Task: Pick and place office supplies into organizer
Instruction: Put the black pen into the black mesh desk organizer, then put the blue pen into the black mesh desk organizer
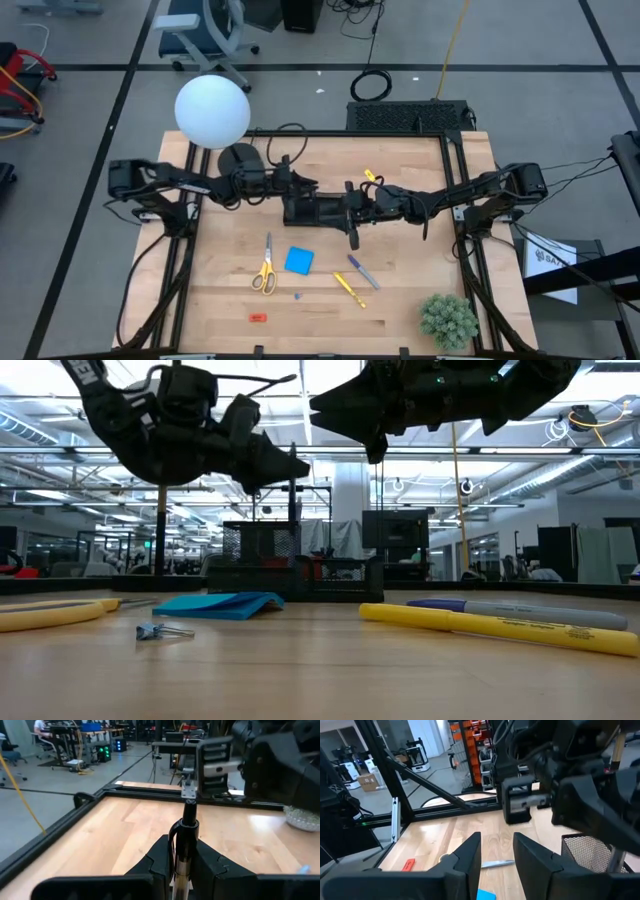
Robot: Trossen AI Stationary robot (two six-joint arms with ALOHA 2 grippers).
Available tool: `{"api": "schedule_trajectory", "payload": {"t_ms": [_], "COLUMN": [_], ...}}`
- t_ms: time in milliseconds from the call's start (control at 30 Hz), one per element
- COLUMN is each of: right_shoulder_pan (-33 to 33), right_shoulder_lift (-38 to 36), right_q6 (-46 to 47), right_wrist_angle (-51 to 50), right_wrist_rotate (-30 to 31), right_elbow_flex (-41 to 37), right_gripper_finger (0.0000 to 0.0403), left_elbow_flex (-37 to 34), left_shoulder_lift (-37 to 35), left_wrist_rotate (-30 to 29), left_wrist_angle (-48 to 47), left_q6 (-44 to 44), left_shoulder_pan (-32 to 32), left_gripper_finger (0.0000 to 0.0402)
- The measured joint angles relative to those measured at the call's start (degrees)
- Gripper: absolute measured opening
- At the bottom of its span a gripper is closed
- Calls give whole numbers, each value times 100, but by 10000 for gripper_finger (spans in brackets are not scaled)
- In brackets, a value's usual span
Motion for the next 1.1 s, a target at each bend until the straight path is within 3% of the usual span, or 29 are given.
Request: {"api": "schedule_trajectory", "payload": {"t_ms": [167, 567, 867, 1100], "right_shoulder_pan": [0, -2, -2, -2], "right_shoulder_lift": [0, 0, 0, 0], "right_q6": [-9, -23, -24, -24], "right_wrist_angle": [-5, -59, -57, -57], "right_wrist_rotate": [0, 2, 3, 4], "right_elbow_flex": [-1, 1, 1, 1], "right_gripper_finger": [104, 104, 105, 105], "left_elbow_flex": [0, -4, -4, -4], "left_shoulder_lift": [309, 315, 315, 305], "left_wrist_rotate": [-3, -221, -414, -412], "left_wrist_angle": [230, -114, -513, -107], "left_q6": [-5, 4, -311, -584], "left_shoulder_pan": [1, 1, -7, -100], "left_gripper_finger": [47, 48, 188, 238]}}
